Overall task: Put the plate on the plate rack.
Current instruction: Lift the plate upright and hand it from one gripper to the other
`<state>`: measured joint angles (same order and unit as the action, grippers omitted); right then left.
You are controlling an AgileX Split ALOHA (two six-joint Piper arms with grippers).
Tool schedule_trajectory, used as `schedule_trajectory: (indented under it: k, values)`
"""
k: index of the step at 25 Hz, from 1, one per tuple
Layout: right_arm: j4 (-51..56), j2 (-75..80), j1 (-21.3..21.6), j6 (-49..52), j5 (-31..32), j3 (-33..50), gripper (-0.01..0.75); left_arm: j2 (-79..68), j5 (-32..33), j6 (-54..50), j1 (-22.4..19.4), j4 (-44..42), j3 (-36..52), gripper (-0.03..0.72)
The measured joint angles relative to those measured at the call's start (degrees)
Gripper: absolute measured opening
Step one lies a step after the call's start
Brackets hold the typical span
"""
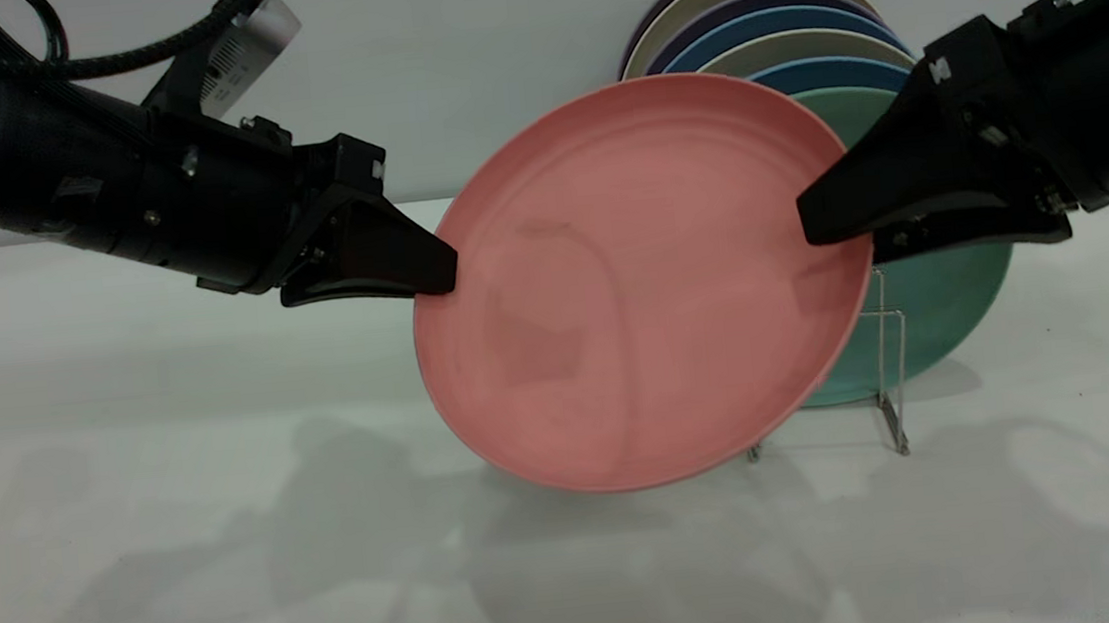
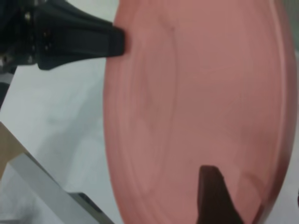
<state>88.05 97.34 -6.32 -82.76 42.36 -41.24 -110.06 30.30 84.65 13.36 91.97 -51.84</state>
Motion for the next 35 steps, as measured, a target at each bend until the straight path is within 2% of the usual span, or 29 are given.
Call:
schedule_trajectory:
  k: [4, 9, 11, 16, 19, 21, 24, 32, 35]
  values:
    - [0.9, 0.3, 0.0, -1.4, 0.0, 0.0, 0.377, 0.0, 0.0, 0.0, 0.1, 0.1, 0.0, 0.022]
    - [1.2, 0.3, 0.0, -1.9, 0.0, 0.0, 0.253, 0.0, 0.1, 0.3, 0.5, 0.5, 0.0, 0.022]
    - [1.5, 0.3, 0.0, -2.3, 0.0, 0.0, 0.247, 0.0, 0.2, 0.8, 0.8, 1.2, 0.0, 0.022]
    - [2.7, 1.3, 0.0, -2.8, 0.8, 0.0, 0.301, 0.0, 0.3, 2.0, 2.9, 2.9, 0.0, 0.022]
    - [3.2, 3.3, 0.0, -3.9, 2.7, 0.0, 0.308, 0.0, 0.1, 2.2, 3.9, 2.9, 0.0, 0.022]
    - [3.7, 5.0, 0.0, -5.3, 4.0, 0.0, 0.268, 0.0, 0.1, 2.4, 4.0, 2.9, 0.0, 0.022]
    - [5.0, 6.7, -0.2, -7.2, 3.7, 0.0, 0.139, 0.0, -0.4, 2.5, 4.0, 2.9, 0.0, 0.022]
    - [6.4, 7.0, -0.6, -9.2, 2.5, 0.0, 0.135, 0.0, -0.8, 2.8, 4.0, 2.9, 0.0, 0.022]
    - [6.7, 7.0, -0.6, -10.0, 2.2, 0.0, 0.135, 0.0, -0.8, 2.7, 4.0, 2.9, 0.0, 0.045]
